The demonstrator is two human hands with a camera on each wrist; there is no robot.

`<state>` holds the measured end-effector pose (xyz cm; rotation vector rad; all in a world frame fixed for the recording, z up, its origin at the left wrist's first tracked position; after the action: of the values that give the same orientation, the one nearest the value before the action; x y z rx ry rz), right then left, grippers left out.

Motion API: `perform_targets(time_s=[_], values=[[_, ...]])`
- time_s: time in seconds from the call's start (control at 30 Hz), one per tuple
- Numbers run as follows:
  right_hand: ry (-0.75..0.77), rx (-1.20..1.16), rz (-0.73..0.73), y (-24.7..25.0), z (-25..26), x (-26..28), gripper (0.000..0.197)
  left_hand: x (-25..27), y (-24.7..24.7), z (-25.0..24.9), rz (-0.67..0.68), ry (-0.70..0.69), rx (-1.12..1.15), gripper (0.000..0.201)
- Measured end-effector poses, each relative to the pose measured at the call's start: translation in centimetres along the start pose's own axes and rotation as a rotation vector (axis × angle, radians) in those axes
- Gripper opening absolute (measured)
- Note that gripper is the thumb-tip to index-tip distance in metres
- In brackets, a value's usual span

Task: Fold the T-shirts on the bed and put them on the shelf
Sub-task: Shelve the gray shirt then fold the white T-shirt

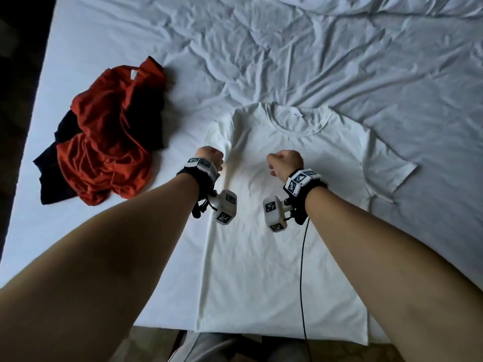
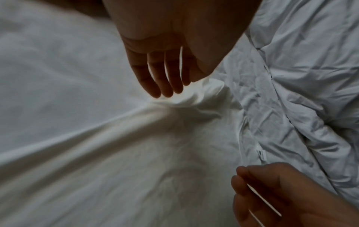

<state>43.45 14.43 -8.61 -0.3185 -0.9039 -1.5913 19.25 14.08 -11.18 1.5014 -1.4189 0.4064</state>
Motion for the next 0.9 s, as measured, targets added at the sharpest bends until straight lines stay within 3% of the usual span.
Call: perform_targets(time_s=[0.13,0.23,0.37,0.5,0.63,0.73,0.9], values=[[-0.003,0.0,0.031,-3.7,0.8,-0.7,0.014,-2.5,4.0,0.1,-0.169,-0.01,-0.157,0.017],[-0.008,0.017,0.059,-5.7,0.9,-1.3,0.014,-3.6,5.0,-0.3,-0.206,-0.038,-0.236,0.037],[-0.022,0.031,0.078,-7.4,1.0,-2.2,0.015,-5.9,4.3,-0.5,-0.104,-0.039,-0.2,0.037],[-0.028,0.054,0.075,-8.4,1.0,-2.7,0.021,-6.9,4.3,-1.0,-0.036,-0.05,-0.211,0.022],[-0.056,0.115,0.092,-9.7,0.4,-3.8,0.018,-7.3,4.7,-0.3,-0.009,-0.021,0.129,0.018],[-0.042,0.2,0.128,-11.0,-1.7,-6.4,0.014,-7.7,4.2,0.9,0.087,0.052,0.301,0.029],[-0.032,0.236,0.161,-12.0,-2.8,-7.8,0.018,-7.5,3.4,0.9,0.216,0.023,0.078,0.05]])
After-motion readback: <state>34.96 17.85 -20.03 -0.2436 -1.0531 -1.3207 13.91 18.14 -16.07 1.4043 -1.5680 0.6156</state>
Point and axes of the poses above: each hand's wrist, its own x-axis away from the middle knuckle, its own y-axis out of the back of the hand, z = x × y, the point moved 10 cm from there along -x, towards the middle knuckle, and after that the axes turned 7 degrees about -x, right-handed, at the moved point
